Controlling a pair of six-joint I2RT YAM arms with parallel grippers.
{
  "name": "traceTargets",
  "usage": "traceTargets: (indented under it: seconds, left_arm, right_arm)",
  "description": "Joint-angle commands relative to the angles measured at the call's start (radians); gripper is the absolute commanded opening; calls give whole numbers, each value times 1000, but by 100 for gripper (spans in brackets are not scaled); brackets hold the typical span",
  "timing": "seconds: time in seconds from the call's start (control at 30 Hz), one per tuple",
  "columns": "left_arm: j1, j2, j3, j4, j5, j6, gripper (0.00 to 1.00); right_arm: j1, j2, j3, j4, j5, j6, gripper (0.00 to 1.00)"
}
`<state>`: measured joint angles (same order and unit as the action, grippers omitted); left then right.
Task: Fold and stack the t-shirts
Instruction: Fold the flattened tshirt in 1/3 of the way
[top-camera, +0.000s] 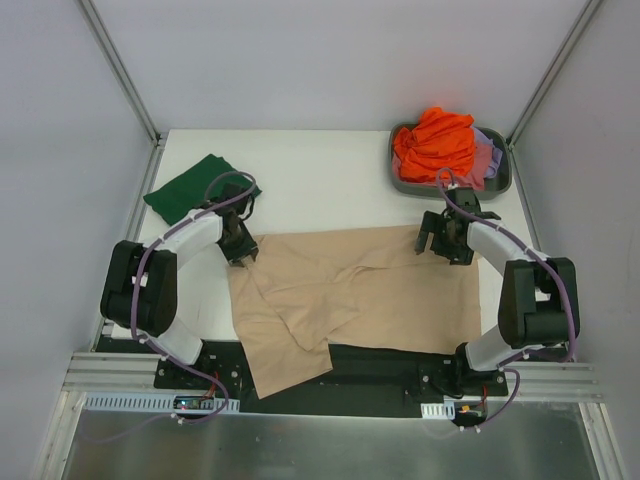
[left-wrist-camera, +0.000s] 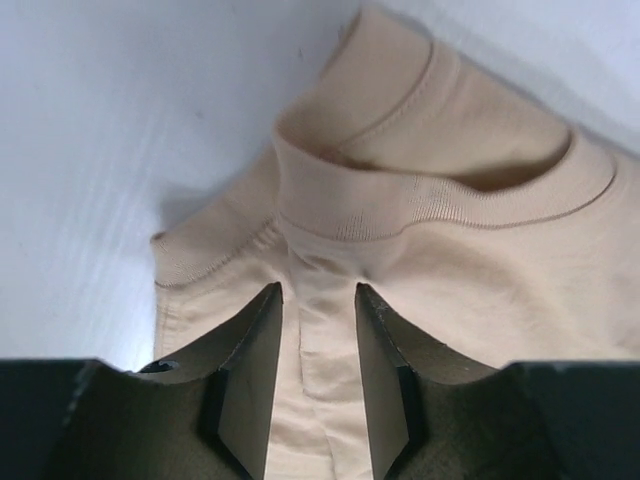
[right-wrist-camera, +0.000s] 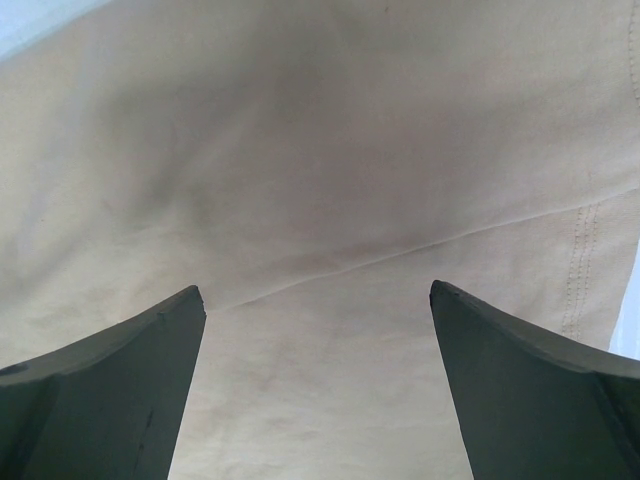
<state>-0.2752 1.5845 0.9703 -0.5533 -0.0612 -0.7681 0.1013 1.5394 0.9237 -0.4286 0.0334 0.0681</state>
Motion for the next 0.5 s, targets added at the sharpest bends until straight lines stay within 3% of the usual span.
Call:
traceTargets:
  seconds: [0.0,0.17,0.27,0.47]
  left_arm:
    - [39,44,80,-22,-37,29,32]
    - [39,83,116,-17,-5,33,17]
    - [39,78,120,-17,-6,29,0]
    - [57,62,157,-17,-32,30,0]
  right_arm:
    - [-6,13,4,16,-9,-7,97]
    - [-6,18,4,13,-1,-10,97]
    - [-6,21,6,10,5,-10,97]
    - [-9,34,10,-1,20,-8,97]
